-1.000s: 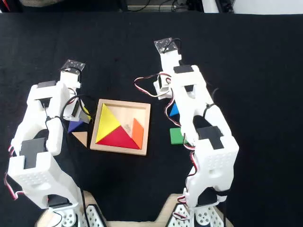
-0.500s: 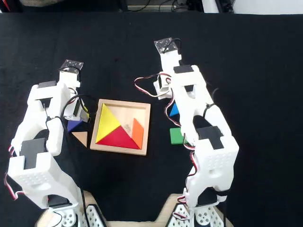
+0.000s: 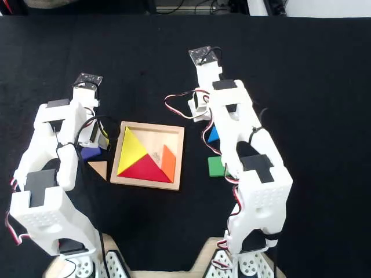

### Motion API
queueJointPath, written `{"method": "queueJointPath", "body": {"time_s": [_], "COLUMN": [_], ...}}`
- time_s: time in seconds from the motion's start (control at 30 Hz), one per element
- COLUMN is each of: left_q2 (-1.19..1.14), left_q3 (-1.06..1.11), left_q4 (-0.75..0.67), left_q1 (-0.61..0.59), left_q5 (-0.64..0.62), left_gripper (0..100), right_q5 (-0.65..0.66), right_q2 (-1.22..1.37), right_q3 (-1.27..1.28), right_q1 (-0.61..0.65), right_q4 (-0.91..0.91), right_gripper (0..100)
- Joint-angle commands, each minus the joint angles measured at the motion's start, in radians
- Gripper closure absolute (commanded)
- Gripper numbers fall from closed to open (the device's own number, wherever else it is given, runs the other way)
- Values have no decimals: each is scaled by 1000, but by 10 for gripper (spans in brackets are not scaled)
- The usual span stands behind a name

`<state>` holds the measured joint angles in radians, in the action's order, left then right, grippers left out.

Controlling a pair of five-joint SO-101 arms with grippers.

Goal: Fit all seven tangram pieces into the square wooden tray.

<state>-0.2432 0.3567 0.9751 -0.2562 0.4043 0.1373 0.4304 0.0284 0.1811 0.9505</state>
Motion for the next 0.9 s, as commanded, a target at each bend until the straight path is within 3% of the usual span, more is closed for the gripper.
{"method": "queueJointPath", "body": {"time_s": [0.0, 0.23, 0.37, 0.53, 0.7, 0.87], "left_q2": [14, 14, 26, 121, 339, 482], "left_q3": [-5, -12, -12, -12, 2, 203], "left_q4": [-5, -5, -3, 51, 143, 72], "left_q1": [27, 24, 2, -27, -71, -59], "left_q5": [-63, -72, -63, 71, 81, 203], "left_gripper": [773, 814, 701, 683, 682, 682], "right_q5": [9, 9, 9, 9, 9, 9], "right_q2": [-50, -50, -50, -50, -50, -35], "right_q3": [-5, -10, -10, -8, -7, -7], "right_q1": [8, -11, -8, -6, 5, 5], "right_q4": [-14, -15, -15, -15, -15, -15], "right_gripper": [829, 829, 829, 829, 829, 829]}}
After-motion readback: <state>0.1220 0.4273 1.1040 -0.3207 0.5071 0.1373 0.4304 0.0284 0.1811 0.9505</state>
